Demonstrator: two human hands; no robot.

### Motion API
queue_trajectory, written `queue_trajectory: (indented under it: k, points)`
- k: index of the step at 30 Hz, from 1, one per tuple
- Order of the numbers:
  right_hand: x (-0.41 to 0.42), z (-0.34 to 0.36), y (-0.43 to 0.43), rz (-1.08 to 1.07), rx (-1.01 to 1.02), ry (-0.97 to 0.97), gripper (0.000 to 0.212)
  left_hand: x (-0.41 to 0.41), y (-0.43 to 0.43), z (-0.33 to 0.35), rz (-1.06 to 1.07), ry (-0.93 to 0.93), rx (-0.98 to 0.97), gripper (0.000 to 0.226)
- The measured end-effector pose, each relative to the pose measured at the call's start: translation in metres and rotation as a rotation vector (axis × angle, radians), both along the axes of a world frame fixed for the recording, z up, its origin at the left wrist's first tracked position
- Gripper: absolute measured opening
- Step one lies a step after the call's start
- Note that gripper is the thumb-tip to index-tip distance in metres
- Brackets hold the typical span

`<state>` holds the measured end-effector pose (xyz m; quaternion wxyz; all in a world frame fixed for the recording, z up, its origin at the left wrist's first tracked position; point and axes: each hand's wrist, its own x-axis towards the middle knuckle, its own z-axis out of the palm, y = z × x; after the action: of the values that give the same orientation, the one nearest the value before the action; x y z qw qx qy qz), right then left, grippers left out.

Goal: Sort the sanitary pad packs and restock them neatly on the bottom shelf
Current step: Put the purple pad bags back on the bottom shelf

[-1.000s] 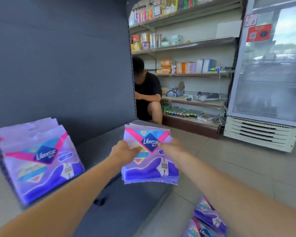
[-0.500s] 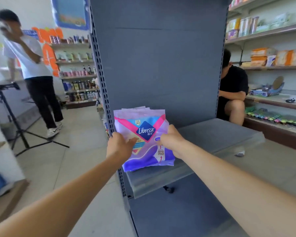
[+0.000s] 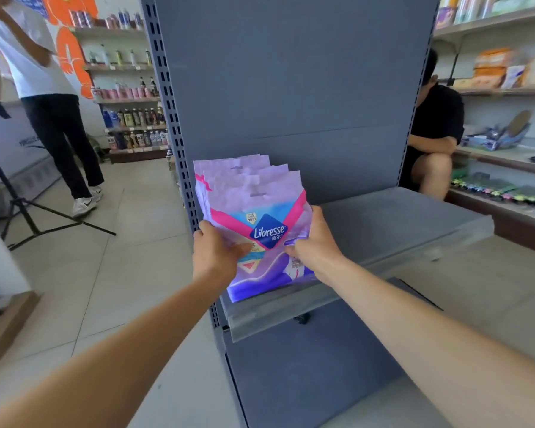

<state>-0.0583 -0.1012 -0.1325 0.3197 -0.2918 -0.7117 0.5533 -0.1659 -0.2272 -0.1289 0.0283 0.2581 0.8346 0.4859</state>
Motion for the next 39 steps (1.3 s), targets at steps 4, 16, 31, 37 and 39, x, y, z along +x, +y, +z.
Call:
queue_trajectory:
  k: [4, 16, 31, 37, 39]
  points:
    - [-0.007, -0.009, 0.0, 0.014, 0.117, -0.021, 0.068, -0.009, -0.005, -0.01, -0.03, 0.024, -0.024, 0.049]
    - [-0.015, 0.004, 0.004, 0.017, -0.063, -0.148, 0.079, -0.018, -0.022, -0.002, -0.104, -0.061, -0.103, 0.049]
    - [-0.016, 0.012, 0.001, 0.149, -0.163, -0.219, 0.05, -0.026, -0.018, -0.006, -0.158, -0.232, -0.046, 0.05]
    - [-0.003, 0.011, 0.006, 0.1, -0.198, -0.234, 0.062, -0.026, -0.027, 0.009, -0.175, -0.2, -0.2, 0.069]
    - [0.014, 0.013, 0.009, 0.069, -0.134, -0.273, 0.074, -0.015, -0.036, 0.027, -0.134, -0.087, -0.399, 0.061]
